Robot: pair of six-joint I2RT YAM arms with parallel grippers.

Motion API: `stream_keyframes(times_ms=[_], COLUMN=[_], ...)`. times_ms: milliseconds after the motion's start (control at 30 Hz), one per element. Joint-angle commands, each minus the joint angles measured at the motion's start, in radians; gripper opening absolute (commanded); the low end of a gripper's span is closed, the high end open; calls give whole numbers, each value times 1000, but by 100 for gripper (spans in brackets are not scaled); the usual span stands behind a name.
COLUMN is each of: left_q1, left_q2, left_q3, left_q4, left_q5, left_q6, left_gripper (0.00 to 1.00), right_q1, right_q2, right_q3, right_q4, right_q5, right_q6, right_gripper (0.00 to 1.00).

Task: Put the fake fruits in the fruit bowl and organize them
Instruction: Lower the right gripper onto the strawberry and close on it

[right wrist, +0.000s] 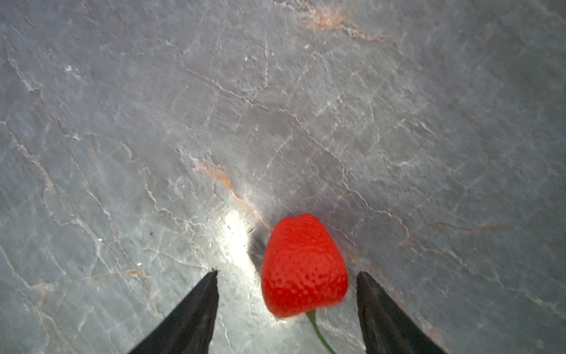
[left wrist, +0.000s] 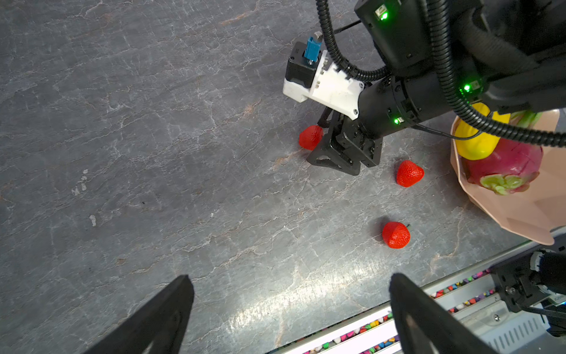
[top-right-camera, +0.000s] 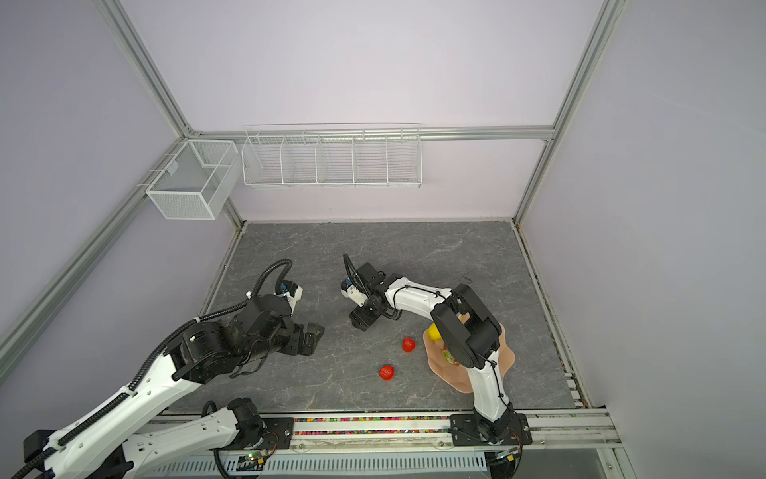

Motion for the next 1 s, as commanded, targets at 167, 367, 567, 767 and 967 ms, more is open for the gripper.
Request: stream_keyframes(times_ms=[167,367,567,767,967], left_q1=[4,5,4,3,4], left_q2=[9,11,11,12,60], left_q3=[-16,-19,-25,-27,-31], left_q4=[11,16,23,37,150], left_q5=[4,5,1,-1,80], left_q6=[10,13,19,39,136], left_gripper=[99,99,99,99,99], right_q1=[8,8,8,9,8], right_q2=[45,67,52,-30,-279], right_q3=[29,43,40,-15,-165], right_q4=[6,11,12,29,54], right_q5=[32,49,60,68,78], right_q6=[-25,-12,-5,17,133], right_gripper=[71,65,55,52,50])
